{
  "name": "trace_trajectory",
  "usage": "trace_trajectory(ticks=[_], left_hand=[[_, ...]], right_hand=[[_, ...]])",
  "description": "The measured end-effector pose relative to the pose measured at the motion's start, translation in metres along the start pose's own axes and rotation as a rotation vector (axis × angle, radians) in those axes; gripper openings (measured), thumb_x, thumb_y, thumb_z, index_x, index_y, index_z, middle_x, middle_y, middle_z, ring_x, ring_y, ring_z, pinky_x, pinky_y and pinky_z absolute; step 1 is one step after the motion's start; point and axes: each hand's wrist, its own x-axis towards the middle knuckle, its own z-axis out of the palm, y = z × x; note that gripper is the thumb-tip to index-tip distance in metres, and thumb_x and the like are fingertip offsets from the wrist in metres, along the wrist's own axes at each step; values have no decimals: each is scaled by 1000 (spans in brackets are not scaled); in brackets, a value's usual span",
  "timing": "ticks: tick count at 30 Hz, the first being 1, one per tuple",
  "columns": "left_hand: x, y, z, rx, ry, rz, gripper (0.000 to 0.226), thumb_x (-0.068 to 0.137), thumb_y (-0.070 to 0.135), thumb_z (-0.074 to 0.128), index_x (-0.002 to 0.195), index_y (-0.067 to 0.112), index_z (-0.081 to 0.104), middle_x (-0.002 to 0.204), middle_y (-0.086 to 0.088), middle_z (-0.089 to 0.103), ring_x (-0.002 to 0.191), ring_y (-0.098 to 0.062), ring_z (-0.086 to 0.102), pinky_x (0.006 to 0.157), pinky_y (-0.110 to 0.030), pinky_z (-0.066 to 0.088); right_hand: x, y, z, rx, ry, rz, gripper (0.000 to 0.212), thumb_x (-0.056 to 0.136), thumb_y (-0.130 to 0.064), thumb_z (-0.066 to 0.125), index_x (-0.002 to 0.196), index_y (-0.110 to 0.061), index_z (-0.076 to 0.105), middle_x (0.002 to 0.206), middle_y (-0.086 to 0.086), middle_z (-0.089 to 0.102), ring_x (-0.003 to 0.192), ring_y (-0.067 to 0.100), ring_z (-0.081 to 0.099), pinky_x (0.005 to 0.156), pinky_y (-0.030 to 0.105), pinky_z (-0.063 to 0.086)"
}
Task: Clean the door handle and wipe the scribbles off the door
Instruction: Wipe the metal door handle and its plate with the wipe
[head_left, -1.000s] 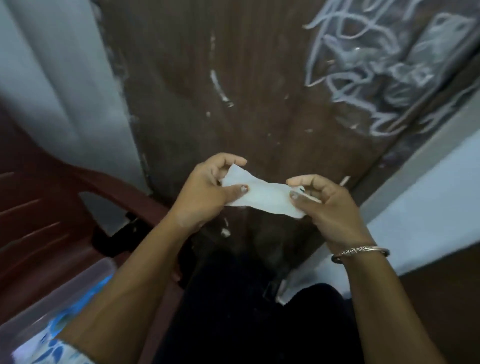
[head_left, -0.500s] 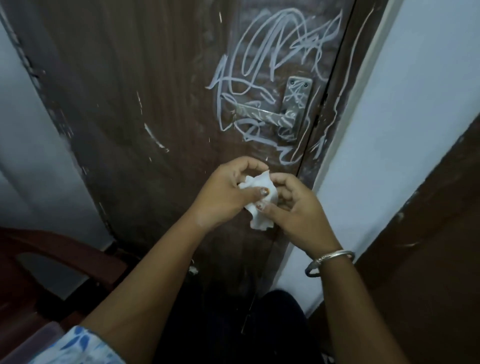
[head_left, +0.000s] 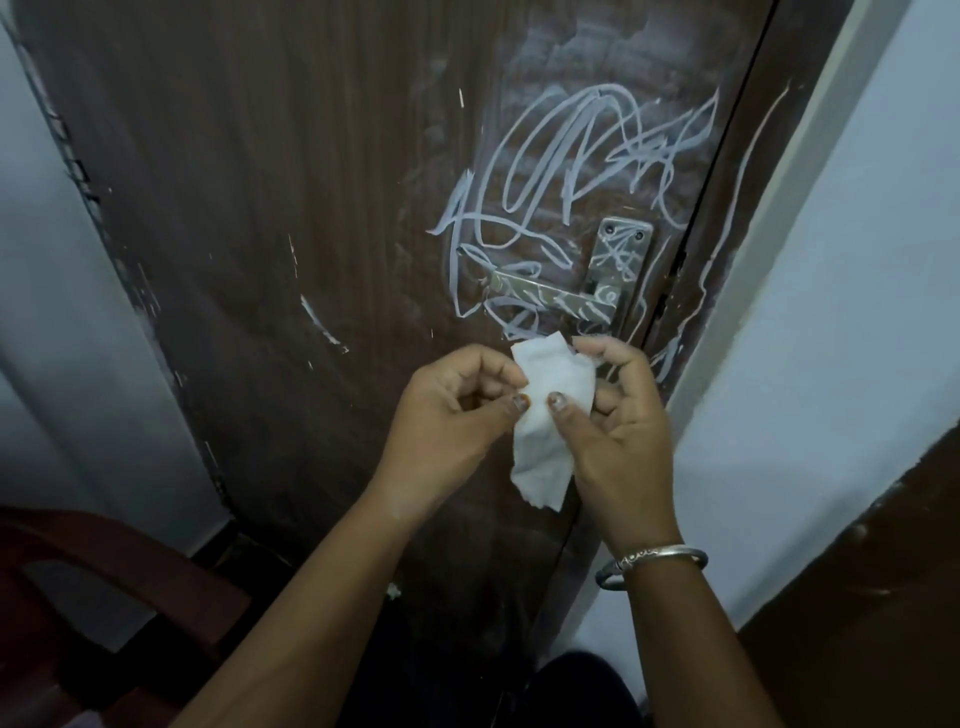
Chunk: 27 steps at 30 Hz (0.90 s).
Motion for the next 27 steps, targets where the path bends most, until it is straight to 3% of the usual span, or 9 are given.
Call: trace_trajectory(ticks=[3,6,11,15,17,19,21,24,27], left_hand=[[6,4,-7,46,40,41,25,83,-8,61,91,14,68,82,-29,60,77,-32,62,78,-44,54],[6,3,-12,120,61,43,29,85,-5,59,96,20,70,91,-8,71,89,-18,68,80,-31,56],[8,4,-15,354,65,101,35,76,-1,71,105,18,69,91,7,66,82,-4,65,73,-15,53],[12,5,-11,529,159,249,16,77,3,71,87,15,71,84,8,61,74,-5,61,65,-13,47],[14,5,-10,502,152,259,11,80,5,69,83,16,68,88,8,58,79,-6,59,67,-14,46],[13,5,-9,436,98,254,8,83,9,65,84,16,63,85,10,59,77,-4,59,66,-16,46],[12,4,-5,311,80,199,10,85,13,61,86,20,54,71,5,58,63,-13,57,57,-30,48],[10,5,0,178,56,156,9,86,17,56,85,20,47,71,-12,54,64,-35,53,55,-47,46],[8,8,0,170,-33,154,17,91,5,54,89,20,63,81,4,65,73,-15,62,62,-27,50]], right_hand=[[7,2,6,-36,7,-52,43,83,8,59,101,-32,57,105,0,66,94,15,64,76,30,53],[11,8,13,-82,-9,-34,33,84,3,62,92,-29,63,92,-12,67,81,8,64,69,21,52],[13,11,17,-146,-36,29,44,80,5,64,100,-34,62,108,-5,66,100,10,63,82,27,55],[16,8,17,-340,61,-120,34,79,2,65,90,-30,66,99,-7,54,91,3,56,77,14,47],[17,6,16,-364,83,-133,32,81,-3,65,89,-34,66,105,-10,49,96,-1,53,79,13,45],[17,3,12,-342,78,-154,26,82,-12,62,93,-35,65,103,-15,57,93,-5,56,77,10,45],[15,0,8,-220,71,-111,27,83,-16,58,101,-37,62,85,-15,67,78,-2,62,65,10,47],[13,-2,6,-88,98,-55,24,83,-19,59,94,-40,55,59,-9,61,56,5,58,51,21,45],[12,-4,4,-50,101,-50,16,83,-17,62,82,-33,63,68,-2,65,62,11,60,54,23,47]])
